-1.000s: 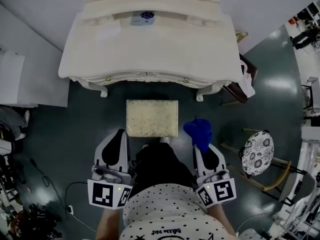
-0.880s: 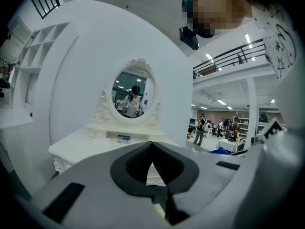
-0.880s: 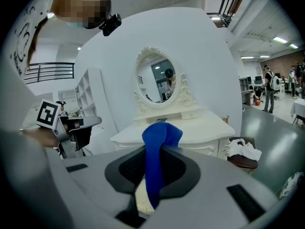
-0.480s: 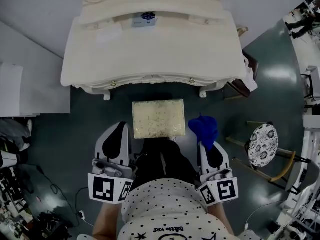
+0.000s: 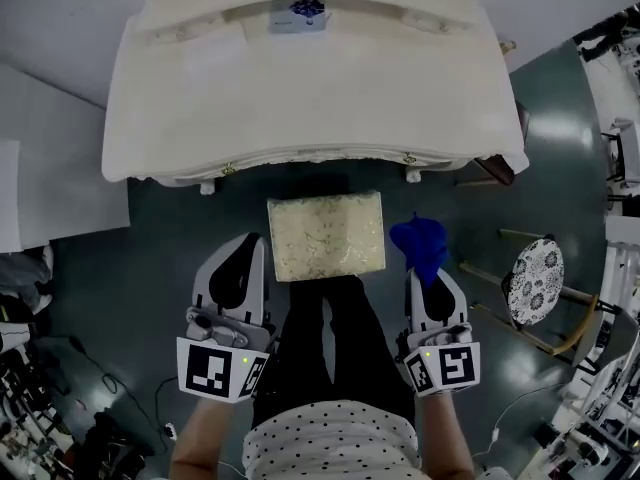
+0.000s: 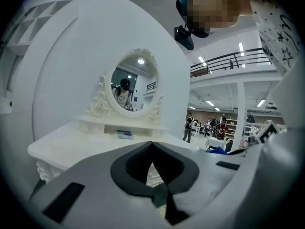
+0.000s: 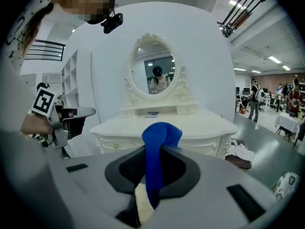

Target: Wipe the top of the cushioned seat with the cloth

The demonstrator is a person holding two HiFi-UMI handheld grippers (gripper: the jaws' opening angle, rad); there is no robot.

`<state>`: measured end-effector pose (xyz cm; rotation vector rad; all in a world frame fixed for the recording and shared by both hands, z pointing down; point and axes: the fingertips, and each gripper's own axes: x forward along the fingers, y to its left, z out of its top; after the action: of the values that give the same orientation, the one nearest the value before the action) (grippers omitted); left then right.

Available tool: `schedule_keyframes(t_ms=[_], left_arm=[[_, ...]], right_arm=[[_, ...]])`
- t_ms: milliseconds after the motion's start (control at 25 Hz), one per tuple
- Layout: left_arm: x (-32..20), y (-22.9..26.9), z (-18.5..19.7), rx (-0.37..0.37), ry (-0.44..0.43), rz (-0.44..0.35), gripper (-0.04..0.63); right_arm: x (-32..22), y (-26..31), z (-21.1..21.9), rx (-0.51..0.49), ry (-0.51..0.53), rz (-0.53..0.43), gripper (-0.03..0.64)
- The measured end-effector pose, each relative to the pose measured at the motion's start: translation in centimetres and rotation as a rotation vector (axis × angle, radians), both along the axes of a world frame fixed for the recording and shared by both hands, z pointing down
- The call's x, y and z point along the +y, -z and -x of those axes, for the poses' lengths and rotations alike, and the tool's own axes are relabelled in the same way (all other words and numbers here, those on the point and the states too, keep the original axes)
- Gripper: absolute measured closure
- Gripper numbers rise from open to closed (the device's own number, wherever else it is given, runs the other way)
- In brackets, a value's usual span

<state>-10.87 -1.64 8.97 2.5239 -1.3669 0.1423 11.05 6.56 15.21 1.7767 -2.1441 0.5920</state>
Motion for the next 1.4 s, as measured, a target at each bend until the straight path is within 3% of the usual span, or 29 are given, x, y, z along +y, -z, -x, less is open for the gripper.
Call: schedule_keyframes(t_ms=[160, 320, 480, 640, 1040, 1400], left_arm=[[-0.4, -7.4, 0.2, 0.027, 0.023, 0.111, 0.586], [0.3, -14.5, 0.7, -0.002, 0.042, 0.196, 0.586], [1.6, -21.4, -1.1, -0.026, 0.002, 0.283, 0.586], [2.8, -25.0, -3.2, 0.031, -0.027, 0.329, 0.586], [5.2, -27.4, -5.5, 0.102, -0.024, 0.404, 0.586], [6.2, -27.5, -5.5, 0.095, -0.017, 0.412, 0.586]], right_arm=[[-3.2, -9.4, -0.4, 0.044, 0.012, 0.083, 0.555], [-5.9, -19.2, -1.1, 0.09, 0.01, 0.164, 0.555], [-7.6, -28.0, -2.9, 0.141, 0.01, 0.225, 0.555], [-8.4, -35.1, -4.5, 0.16, -0.019, 0.273, 0.555], [-7.9, -43.9, -7.0, 0.163, -0.107, 0.381, 0.555], [-7.9, -43.8, -7.0, 0.153, -0.183, 0.378, 0.555]])
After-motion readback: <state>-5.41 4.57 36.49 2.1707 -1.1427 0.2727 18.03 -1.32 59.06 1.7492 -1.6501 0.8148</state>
